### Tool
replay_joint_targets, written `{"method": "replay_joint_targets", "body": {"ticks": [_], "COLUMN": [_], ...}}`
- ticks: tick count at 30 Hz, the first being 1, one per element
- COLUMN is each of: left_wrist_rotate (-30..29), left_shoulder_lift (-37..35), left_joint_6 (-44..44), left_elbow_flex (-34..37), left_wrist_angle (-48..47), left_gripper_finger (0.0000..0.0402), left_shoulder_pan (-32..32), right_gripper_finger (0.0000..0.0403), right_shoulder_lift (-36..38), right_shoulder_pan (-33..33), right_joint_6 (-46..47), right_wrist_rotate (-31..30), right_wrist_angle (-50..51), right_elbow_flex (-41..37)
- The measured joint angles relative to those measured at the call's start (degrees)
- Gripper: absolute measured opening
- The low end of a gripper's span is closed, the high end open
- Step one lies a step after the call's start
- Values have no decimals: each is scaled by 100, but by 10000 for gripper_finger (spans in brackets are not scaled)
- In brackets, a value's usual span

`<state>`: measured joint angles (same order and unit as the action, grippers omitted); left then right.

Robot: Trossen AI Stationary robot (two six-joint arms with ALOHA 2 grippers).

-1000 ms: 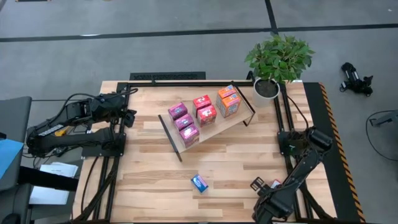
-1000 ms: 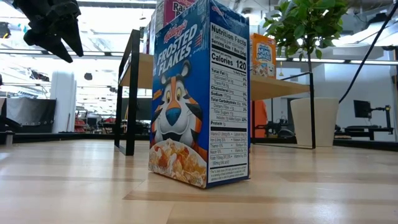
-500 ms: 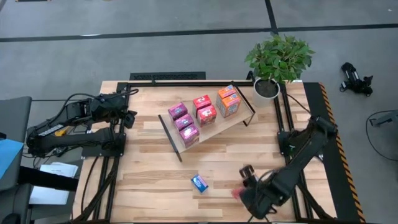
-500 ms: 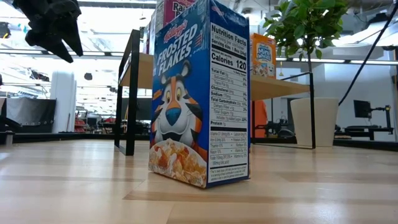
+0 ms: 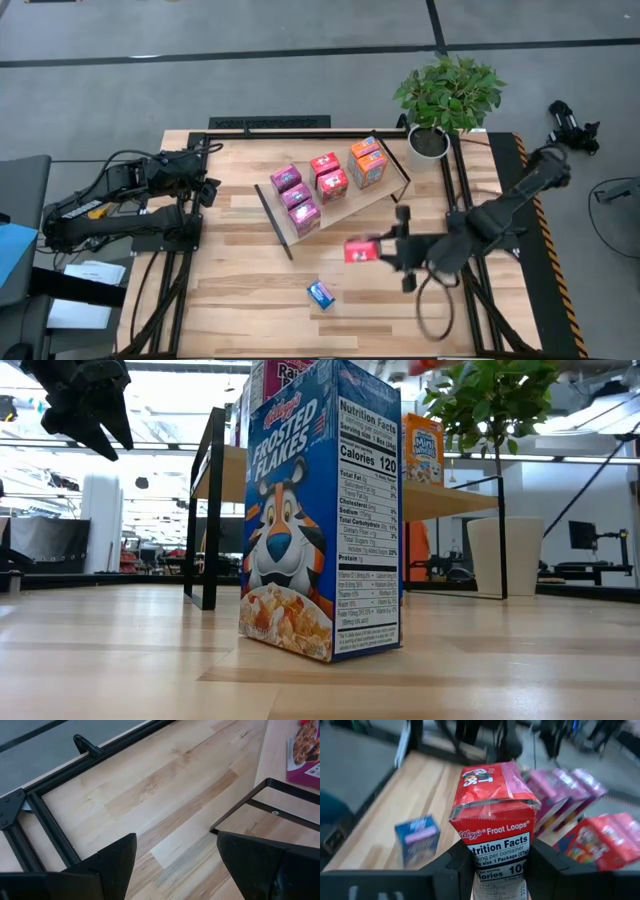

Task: Stack cereal on shelf
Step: Put the red cereal box aligned with the other red cereal boxes on the shelf

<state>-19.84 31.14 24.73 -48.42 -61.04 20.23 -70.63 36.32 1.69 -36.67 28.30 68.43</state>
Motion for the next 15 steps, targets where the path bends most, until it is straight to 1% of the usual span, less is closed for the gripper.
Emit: {"method": "replay_joint_targets", "body": {"ticks": [3,5,8,10,15], "left_wrist_rotate": [0,0,0,0,0], "left_shoulder_lift": [-1,-2,-1,-2,-1], "left_joint_6": [0,2,4,9,19], "left_elbow_flex": [-1,-2,-1,-2,-2], "left_wrist_angle": [6,7,8,9,7], "left_gripper_finger": [268,268,268,268,268], "left_shoulder_pan": [0,1,0,0,2], "right_gripper_finger": [156,153,150,151,161], "right_shoulder_lift": [666,1045,1474,1653,1788], "right_shoulder_pan": [-363,-652,-1155,-1554,-2704], "right_joint_6": [-499,-797,-1238,-1376,-1213], "right_wrist_rotate": [335,729,1531,2060,3566], "right_wrist_angle": [-1059,-1669,-2397,-2764,-3243], "right_elbow_flex": [-796,-1215,-1730,-2015,-2398]}}
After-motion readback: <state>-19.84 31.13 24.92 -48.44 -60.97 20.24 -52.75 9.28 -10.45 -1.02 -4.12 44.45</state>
